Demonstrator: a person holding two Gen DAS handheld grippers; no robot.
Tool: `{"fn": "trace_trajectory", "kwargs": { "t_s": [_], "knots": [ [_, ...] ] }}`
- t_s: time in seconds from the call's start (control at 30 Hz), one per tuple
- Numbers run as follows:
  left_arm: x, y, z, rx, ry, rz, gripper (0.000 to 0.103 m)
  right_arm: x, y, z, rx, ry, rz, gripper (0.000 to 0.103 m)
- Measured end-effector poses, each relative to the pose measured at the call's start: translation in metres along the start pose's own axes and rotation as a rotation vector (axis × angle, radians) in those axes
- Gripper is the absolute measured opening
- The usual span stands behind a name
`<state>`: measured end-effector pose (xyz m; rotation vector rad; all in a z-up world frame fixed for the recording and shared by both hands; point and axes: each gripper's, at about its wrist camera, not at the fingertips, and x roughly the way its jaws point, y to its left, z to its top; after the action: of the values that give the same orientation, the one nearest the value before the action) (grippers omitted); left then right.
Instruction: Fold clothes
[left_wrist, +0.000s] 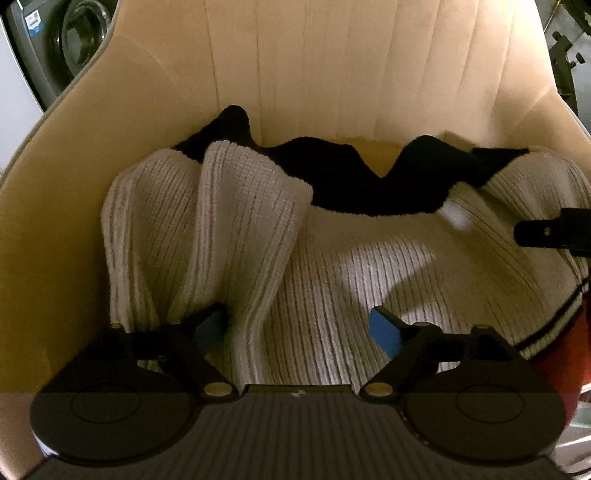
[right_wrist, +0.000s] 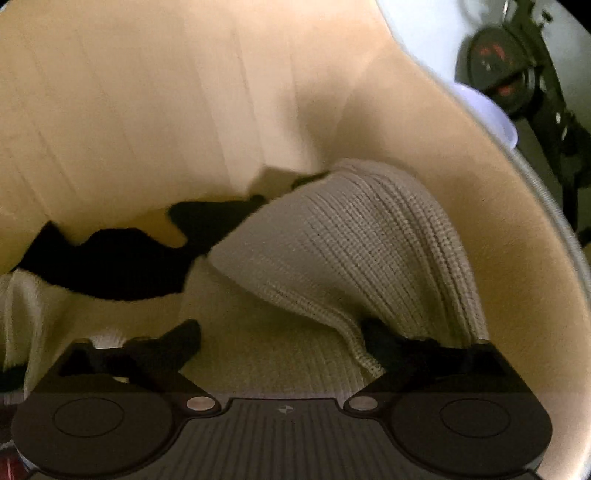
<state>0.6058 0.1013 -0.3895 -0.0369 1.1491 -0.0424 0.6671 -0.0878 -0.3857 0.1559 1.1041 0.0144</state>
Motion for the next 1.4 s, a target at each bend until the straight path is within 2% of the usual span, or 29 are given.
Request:
{"fn": "trace_trajectory", "kwargs": {
  "t_s": [0.13, 0.4, 0.57, 0.67, 0.93, 1.07, 1.23, 1.4],
  "knots": [
    [-0.021, -0.01, -0.008, -0.003, 0.015, 0.01, 0.093, -0.033, 0.005, -0.018, 0.028, -0.019, 0.025, 0.102],
    [-0.08, -0.038, -0.023, 0.029, 0.015, 0.039, 0.095, -0.121, -0.011, -0.023, 0.063, -0.057, 0.07, 0.102],
    [-0.135, -0.052, -0.042, 0.031, -0.009, 0.066, 0.095, -0.178, -0.031, -0.025, 0.023, -0.071, 0.093, 0.102],
    [-0.174, -0.061, -0.058, 0.048, -0.031, 0.106, 0.095, -0.202, -0.05, -0.026, -0.018, -0.078, 0.11, 0.102],
    [-0.289, -0.077, -0.108, -0.039, -0.042, 0.032, 0.096, -0.323, -0.082, -0.067, -0.124, -0.107, 0.152, 0.102],
    [-0.344, -0.093, -0.141, -0.046, -0.063, 0.081, 0.096, -0.384, -0.092, -0.099, -0.153, -0.149, 0.187, 0.102],
    [-0.4, -0.112, -0.171, -0.081, -0.088, 0.085, 0.096, -0.447, -0.114, -0.129, -0.1, -0.176, 0.224, 0.102],
    [-0.443, -0.13, -0.201, -0.031, -0.093, 0.109, 0.096, -0.491, -0.126, -0.15, -0.076, -0.168, 0.223, 0.102]
  ]
}}
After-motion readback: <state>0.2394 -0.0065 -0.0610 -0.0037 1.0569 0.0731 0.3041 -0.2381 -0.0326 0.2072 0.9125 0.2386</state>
